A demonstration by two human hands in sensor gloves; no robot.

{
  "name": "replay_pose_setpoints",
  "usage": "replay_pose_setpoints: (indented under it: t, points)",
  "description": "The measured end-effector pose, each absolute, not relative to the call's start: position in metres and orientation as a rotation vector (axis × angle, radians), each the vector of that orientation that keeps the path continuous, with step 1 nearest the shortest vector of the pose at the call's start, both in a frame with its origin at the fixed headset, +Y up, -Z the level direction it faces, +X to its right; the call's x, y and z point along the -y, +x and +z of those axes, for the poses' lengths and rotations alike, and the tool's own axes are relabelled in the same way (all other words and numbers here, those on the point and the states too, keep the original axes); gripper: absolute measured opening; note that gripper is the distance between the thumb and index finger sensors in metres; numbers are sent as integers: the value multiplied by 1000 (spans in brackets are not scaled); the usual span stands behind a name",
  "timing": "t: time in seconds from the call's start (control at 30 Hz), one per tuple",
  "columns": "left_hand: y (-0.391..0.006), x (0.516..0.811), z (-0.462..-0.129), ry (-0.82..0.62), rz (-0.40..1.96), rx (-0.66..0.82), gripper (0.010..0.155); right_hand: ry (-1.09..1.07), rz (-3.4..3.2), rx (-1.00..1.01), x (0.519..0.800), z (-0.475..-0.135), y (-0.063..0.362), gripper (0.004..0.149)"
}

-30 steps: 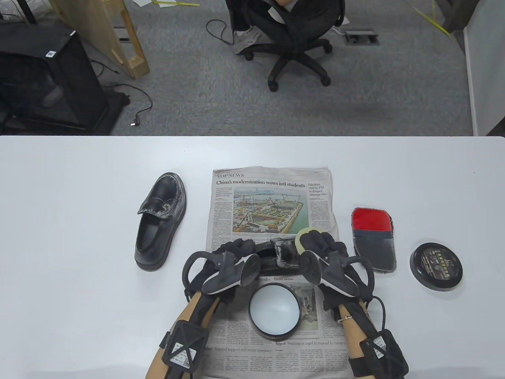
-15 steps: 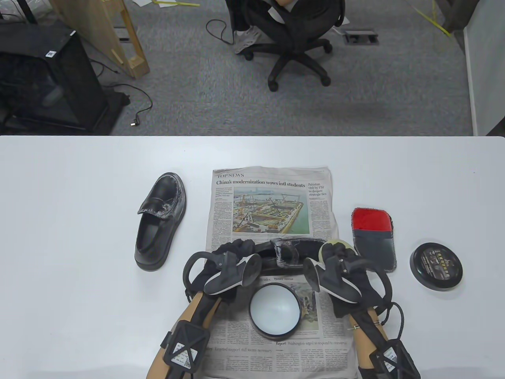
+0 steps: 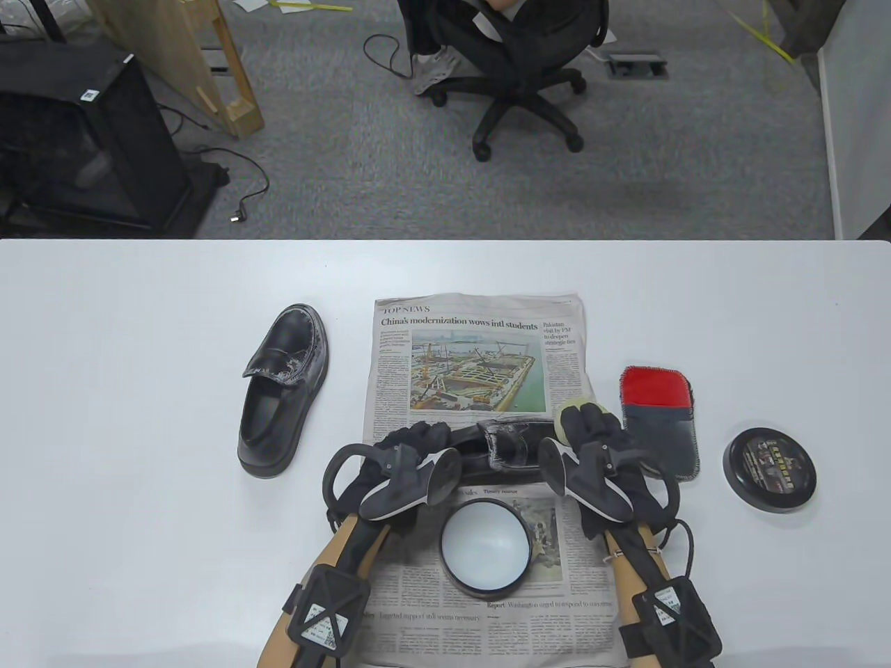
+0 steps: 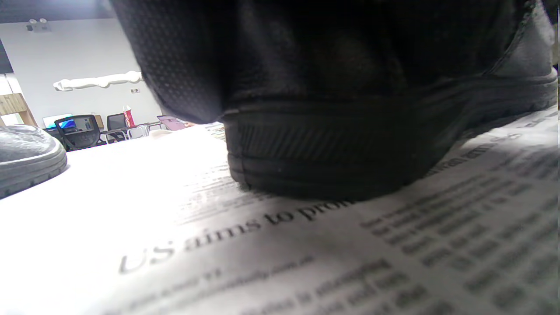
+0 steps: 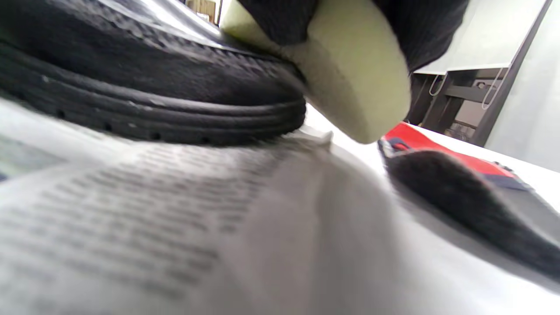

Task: Dip and apply leather care cream with polishing sponge on shoes

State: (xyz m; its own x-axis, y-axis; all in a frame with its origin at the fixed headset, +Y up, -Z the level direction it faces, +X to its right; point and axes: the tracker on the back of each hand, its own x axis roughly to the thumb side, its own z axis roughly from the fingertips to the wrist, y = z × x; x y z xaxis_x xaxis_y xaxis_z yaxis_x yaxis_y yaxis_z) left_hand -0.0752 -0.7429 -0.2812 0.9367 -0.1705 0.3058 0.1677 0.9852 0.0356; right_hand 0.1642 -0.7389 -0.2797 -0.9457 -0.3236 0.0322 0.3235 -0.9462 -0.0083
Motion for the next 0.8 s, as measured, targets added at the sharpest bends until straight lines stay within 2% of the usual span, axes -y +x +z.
replay_pose_setpoints:
  t: [0.2, 0.33, 0.4, 0.6, 0.8]
  points:
    - [-75, 743, -281, 11, -177, 310, 79, -121, -2733, 163, 722, -258, 153, 53]
    - [-75, 743, -281, 9, -166, 322, 79, -245, -2687, 70, 713, -247, 130, 51]
    - [-75, 743, -282, 3, -166, 327, 78, -305, -2747, -39, 713, -249, 122, 50]
    - [-75, 744, -282, 3, -159, 328, 78, -153, -2858, -115, 735, -276, 144, 49]
    - [-75, 743, -281, 11, -173, 308, 79, -47, -2850, 7, 734, -275, 166, 51]
